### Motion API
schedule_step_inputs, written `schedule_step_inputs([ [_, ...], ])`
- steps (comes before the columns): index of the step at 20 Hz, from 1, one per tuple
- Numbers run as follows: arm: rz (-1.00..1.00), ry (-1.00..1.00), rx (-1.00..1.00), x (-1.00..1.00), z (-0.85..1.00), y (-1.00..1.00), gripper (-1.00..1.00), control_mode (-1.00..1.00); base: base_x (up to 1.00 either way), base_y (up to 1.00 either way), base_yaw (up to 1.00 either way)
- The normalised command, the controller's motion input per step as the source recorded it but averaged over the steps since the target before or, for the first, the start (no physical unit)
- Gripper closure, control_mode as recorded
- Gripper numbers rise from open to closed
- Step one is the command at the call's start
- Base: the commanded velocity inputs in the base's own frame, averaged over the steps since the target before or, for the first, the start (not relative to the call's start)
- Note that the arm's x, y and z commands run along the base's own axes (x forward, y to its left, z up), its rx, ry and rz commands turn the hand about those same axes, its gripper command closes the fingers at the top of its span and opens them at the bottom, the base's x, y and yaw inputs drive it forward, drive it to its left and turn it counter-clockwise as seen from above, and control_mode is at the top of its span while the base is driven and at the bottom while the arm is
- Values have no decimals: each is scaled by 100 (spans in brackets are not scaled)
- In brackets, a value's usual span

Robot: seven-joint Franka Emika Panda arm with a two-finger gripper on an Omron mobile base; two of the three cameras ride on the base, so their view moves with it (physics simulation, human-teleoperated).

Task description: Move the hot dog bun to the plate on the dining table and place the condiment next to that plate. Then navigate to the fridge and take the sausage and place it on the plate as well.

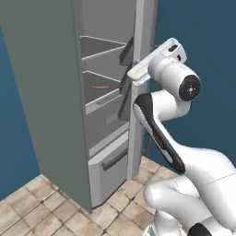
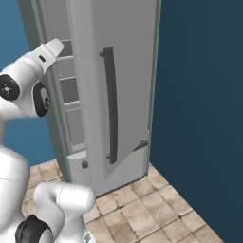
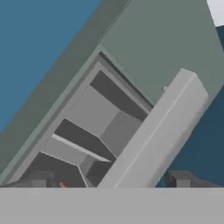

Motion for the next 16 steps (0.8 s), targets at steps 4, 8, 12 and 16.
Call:
schedule_step_inputs([
  [4,-31,31,-29,62,-8,65,-100,-100,0,0,0],
  [8,-27,27,-27,66,-6,38,-100,-100,0,0,0],
  [12,-15,15,-13,60,-10,3,-100,-100,0,0,0],
  [16,-3,11,-5,65,-21,-10,-100,-100,0,0,0],
])
